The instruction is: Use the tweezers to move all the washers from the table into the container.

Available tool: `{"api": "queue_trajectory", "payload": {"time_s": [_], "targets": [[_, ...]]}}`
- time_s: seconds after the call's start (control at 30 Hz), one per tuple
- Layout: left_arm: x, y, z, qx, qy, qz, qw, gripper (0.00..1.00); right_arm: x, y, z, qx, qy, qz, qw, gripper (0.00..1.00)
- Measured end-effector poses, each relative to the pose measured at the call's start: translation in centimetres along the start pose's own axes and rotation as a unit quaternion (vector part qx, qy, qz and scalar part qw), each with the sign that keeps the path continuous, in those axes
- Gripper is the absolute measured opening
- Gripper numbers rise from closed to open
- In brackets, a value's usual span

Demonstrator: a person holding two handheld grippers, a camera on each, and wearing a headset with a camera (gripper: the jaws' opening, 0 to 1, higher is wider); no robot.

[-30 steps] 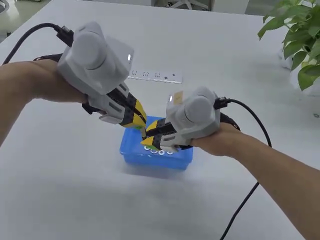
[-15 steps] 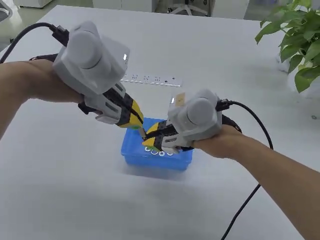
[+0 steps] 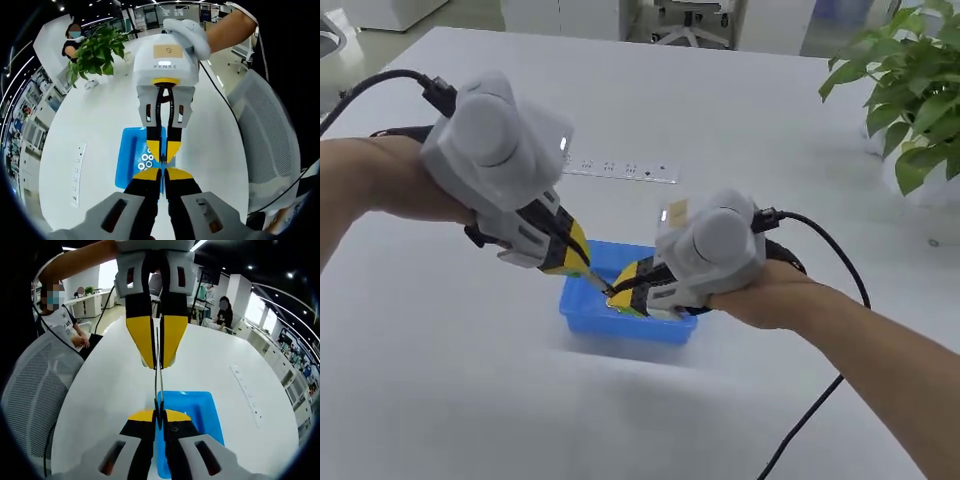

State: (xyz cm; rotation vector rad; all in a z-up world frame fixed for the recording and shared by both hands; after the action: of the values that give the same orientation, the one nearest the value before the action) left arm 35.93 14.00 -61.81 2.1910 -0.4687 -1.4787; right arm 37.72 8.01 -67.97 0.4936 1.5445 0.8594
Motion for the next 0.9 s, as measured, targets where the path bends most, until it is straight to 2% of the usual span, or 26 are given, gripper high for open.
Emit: {"api": "queue_trajectory", "payload": {"time_s": [0.2, 0.37, 0.7, 0.9], "targets": [[0.6, -0.3, 1.1, 0.006, -0.005, -0.004, 1.0, 0.09, 0.1, 0.0, -1.0, -0.009, 0.001, -0.019, 0.9998, 0.06], [1.2, -1.1, 2.1, 0.012, -0.009, -0.015, 0.9998, 0.09, 0.1, -0.3, -1.7, -0.008, 0.004, -0.032, 0.9994, 0.06], [1.9, -1.4, 3.8, 0.016, -0.009, -0.013, 0.9997, 0.1, 0.5, -1.3, -3.0, 0.0, 0.014, -0.064, 0.9979, 0.06], [2.1, -1.4, 4.3, 0.013, -0.013, -0.016, 0.9997, 0.1, 0.7, -1.6, -3.6, 0.002, 0.017, -0.073, 0.9972, 0.06]]}}
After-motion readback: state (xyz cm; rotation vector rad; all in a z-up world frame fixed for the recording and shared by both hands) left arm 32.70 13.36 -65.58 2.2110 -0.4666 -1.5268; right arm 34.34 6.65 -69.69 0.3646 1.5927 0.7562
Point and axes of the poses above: the centre of the closed fingertips' face, and the gripper's own axes: x roughly forward along the fingers, z roughly to its right, y roughly out of its top, the point moved 5 cm from there along -x, roughly backward along the fingers, and after that the axes turned 12 degrees about y, right-handed, at the moved point
